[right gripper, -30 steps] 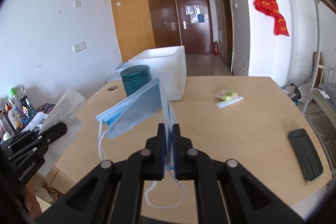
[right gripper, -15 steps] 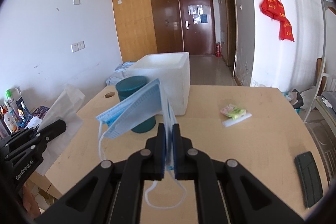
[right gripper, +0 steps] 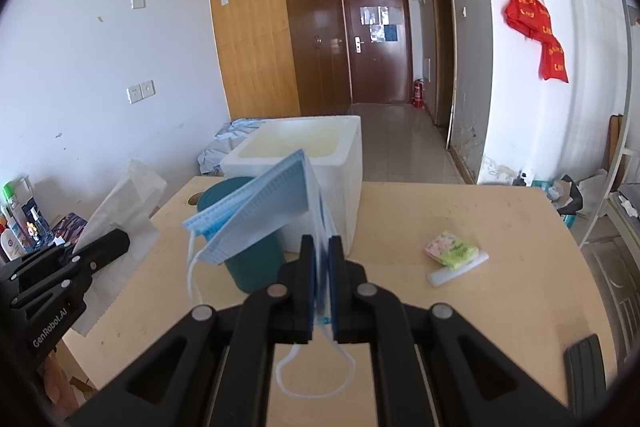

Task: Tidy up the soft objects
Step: 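Lift and carry the white cloth and blue mask toward the foam box with both tools, then lower the cloth and mask into the foam box and open both tools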

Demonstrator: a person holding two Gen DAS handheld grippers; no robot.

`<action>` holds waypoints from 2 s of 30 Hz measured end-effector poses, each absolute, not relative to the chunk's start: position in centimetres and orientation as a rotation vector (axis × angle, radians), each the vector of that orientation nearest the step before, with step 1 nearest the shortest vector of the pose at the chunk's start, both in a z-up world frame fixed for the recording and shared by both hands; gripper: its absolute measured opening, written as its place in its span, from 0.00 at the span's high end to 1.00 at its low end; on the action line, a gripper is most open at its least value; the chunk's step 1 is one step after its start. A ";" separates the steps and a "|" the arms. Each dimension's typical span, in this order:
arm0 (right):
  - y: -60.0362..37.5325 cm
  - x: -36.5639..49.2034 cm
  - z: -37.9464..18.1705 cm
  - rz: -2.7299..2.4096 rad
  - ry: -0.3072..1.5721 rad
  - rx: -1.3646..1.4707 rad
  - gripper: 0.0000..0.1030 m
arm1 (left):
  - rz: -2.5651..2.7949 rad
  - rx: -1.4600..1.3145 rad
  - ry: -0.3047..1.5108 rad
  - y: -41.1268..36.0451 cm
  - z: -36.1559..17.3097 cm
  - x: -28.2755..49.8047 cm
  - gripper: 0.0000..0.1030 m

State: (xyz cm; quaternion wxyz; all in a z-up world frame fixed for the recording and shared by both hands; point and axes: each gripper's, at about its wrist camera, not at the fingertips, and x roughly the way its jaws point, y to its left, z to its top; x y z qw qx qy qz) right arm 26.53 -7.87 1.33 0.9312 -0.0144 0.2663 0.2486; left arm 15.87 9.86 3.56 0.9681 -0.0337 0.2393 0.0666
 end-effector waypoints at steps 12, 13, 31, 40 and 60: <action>-6.5 29.4 2.6 0.511 0.541 -0.044 0.92 | 0.134 -0.056 0.490 10.7 4.8 19.8 0.92; -6.5 29.6 2.7 0.513 0.540 -0.045 0.92 | 0.133 -0.055 0.490 10.7 4.9 20.1 0.92; -5.0 33.9 4.2 0.510 0.541 -0.069 0.92 | 0.121 -0.036 0.509 11.8 6.4 25.9 0.92; -4.2 36.7 4.4 0.517 0.539 -0.073 0.92 | 0.121 -0.033 0.512 13.0 7.2 29.1 0.92; -2.3 40.9 4.2 0.525 0.538 -0.089 0.92 | 0.113 -0.053 0.522 15.5 7.7 35.7 0.92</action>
